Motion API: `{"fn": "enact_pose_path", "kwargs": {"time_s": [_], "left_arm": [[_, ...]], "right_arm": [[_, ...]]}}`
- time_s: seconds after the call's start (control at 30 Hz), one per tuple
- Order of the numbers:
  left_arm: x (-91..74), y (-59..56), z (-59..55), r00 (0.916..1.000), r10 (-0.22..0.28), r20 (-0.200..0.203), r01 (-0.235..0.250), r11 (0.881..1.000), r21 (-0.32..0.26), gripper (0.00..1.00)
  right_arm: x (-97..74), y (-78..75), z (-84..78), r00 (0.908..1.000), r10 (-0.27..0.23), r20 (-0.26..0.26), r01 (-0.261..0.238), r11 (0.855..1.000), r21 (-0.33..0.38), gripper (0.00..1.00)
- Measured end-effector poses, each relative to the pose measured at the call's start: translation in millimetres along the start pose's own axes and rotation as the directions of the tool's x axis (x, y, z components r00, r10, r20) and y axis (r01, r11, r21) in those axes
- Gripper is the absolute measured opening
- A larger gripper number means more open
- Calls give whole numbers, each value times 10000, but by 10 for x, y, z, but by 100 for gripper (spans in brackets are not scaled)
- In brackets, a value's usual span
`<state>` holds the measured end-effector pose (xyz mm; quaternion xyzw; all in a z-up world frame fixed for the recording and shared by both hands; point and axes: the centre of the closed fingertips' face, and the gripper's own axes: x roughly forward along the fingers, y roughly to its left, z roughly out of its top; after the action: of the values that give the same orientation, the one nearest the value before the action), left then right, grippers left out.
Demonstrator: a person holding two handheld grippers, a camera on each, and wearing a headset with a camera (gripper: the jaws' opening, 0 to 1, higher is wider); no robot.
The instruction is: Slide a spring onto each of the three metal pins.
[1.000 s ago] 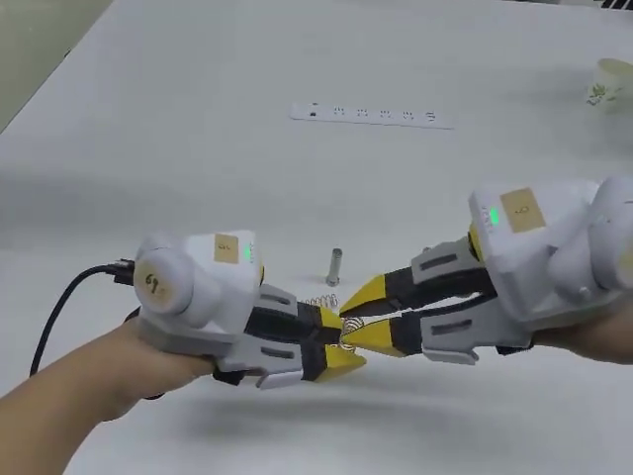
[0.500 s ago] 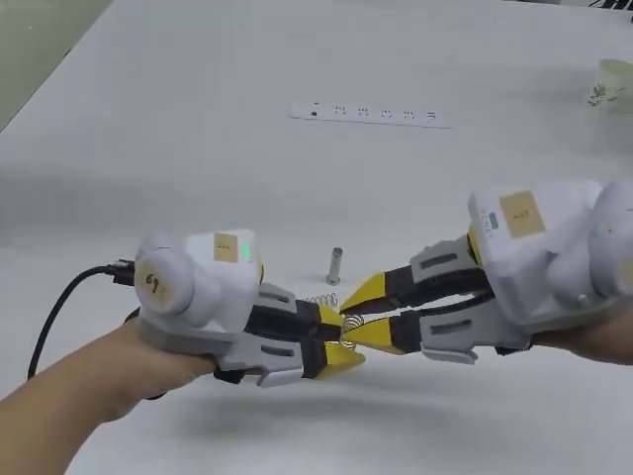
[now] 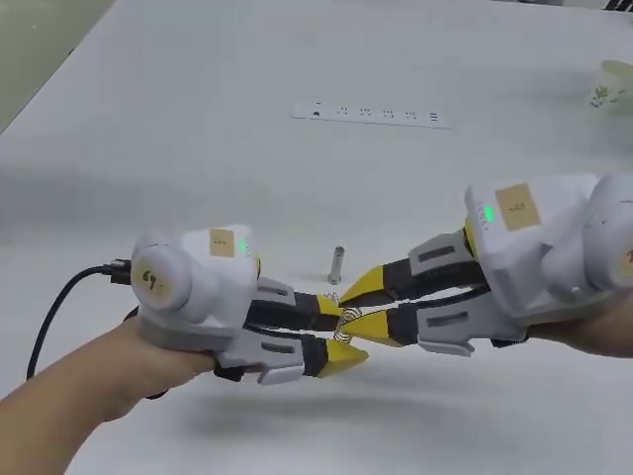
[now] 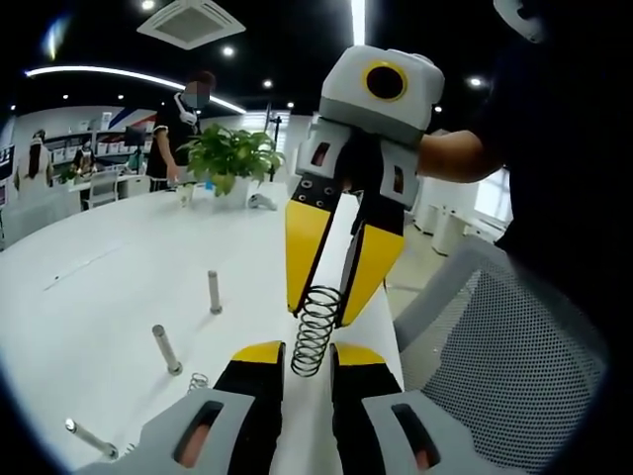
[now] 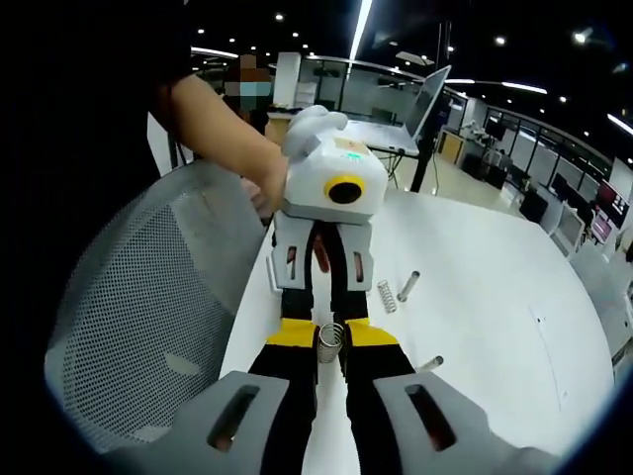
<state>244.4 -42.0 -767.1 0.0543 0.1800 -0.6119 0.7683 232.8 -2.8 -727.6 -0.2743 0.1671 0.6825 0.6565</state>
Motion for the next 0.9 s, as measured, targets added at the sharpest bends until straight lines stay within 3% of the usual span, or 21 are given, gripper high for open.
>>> {"fn": "enact_pose_path", "kwargs": {"time_s": [0.43,0.9], "left_arm": [[-155,98,-23,9989,448,145,-441,9979,-483,19],[-351,234,-55,9918,1273,129,-1262,9898,-666,40]], "right_arm": [[-11,-36,-30,9998,-131,-165,129,9999,-98,7],[-31,-89,-41,9991,-394,-174,391,9991,-175,7]]}}
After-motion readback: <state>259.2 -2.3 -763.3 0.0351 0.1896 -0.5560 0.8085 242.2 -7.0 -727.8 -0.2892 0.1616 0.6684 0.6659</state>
